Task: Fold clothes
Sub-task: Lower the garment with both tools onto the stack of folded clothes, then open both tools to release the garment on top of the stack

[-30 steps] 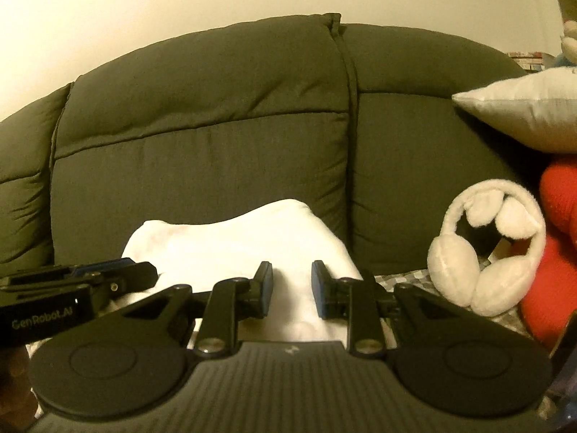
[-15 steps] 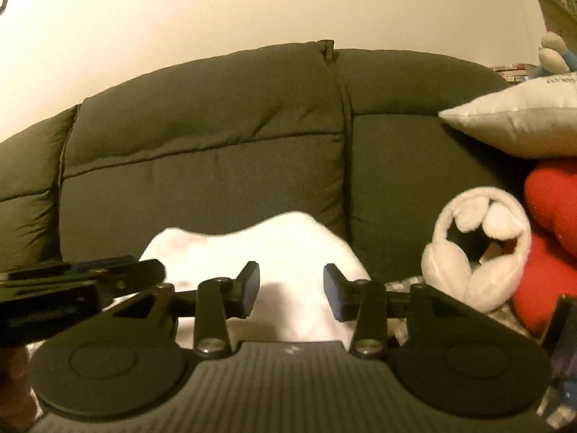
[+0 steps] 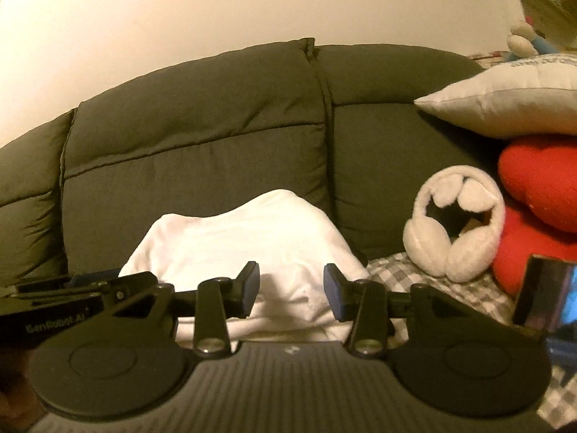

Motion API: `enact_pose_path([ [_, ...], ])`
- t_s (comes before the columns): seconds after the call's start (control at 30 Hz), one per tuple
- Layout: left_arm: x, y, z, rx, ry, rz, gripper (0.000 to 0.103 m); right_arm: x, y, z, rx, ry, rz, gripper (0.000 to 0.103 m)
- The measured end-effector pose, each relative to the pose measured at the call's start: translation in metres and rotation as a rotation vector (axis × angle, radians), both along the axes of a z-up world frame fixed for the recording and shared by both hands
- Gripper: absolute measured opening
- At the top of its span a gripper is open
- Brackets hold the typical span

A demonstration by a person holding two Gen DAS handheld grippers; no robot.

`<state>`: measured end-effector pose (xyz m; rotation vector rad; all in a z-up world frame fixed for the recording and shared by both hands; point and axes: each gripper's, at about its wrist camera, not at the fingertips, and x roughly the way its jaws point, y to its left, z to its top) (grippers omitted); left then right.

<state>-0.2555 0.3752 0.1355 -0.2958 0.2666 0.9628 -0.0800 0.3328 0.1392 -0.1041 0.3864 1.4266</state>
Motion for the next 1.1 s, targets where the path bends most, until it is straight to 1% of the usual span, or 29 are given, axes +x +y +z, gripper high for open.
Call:
enact_pose_path([
  [0.1,-0.004,-0.006,-0.001,-0.007,0.004,0.001,0.044,-0.005,-0.009,0.001,0.004,0.002,0.010,0.044],
  [0.2,-0.008,-0.010,-0.005,-0.034,0.009,0.002,0.044,-0.009,-0.017,0.001,-0.002,0.007,0.013,0.044],
  [0.27,-0.011,-0.014,-0.008,-0.047,0.013,0.003,0.044,-0.010,-0.021,-0.002,-0.012,0.022,0.013,0.044],
  [0.33,-0.015,-0.017,-0.009,-0.053,0.016,0.007,0.044,-0.011,-0.025,-0.005,-0.024,0.039,0.017,0.046],
  [0.4,-0.021,-0.020,-0.008,-0.069,0.010,0.023,0.046,-0.013,-0.026,-0.008,-0.041,0.049,0.017,0.056],
  [0.47,-0.026,-0.021,-0.007,-0.087,0.005,0.043,0.050,-0.015,-0.028,-0.011,-0.063,0.054,0.020,0.057],
  [0.53,-0.029,-0.023,-0.005,-0.096,0.004,0.058,0.050,-0.018,-0.031,-0.010,-0.074,0.045,0.017,0.058],
  [0.63,-0.035,-0.027,-0.003,-0.096,0.010,0.085,0.050,-0.022,-0.039,-0.007,-0.066,0.045,0.001,0.068],
  [0.7,-0.041,-0.029,-0.002,-0.092,0.010,0.107,0.050,-0.024,-0.045,-0.006,-0.053,0.058,-0.007,0.072],
  [0.73,-0.043,-0.029,-0.001,-0.090,0.010,0.116,0.050,-0.026,-0.047,-0.005,-0.053,0.060,-0.010,0.076],
  [0.87,-0.053,-0.034,0.003,-0.088,0.005,0.141,0.052,-0.036,-0.051,-0.001,-0.071,0.035,-0.023,0.079],
  [0.93,-0.057,-0.037,0.005,-0.079,0.005,0.145,0.055,-0.041,-0.056,0.001,-0.070,0.022,-0.025,0.085],
  [1.0,-0.058,-0.041,0.006,-0.068,0.014,0.151,0.059,-0.046,-0.065,0.001,-0.058,0.017,-0.021,0.101],
  [1.03,-0.058,-0.044,0.006,-0.062,0.022,0.156,0.061,-0.048,-0.069,0.001,-0.055,0.010,-0.018,0.103],
  [1.1,-0.057,-0.048,0.005,-0.053,0.038,0.165,0.064,-0.050,-0.078,-0.001,-0.055,-0.007,-0.010,0.103],
])
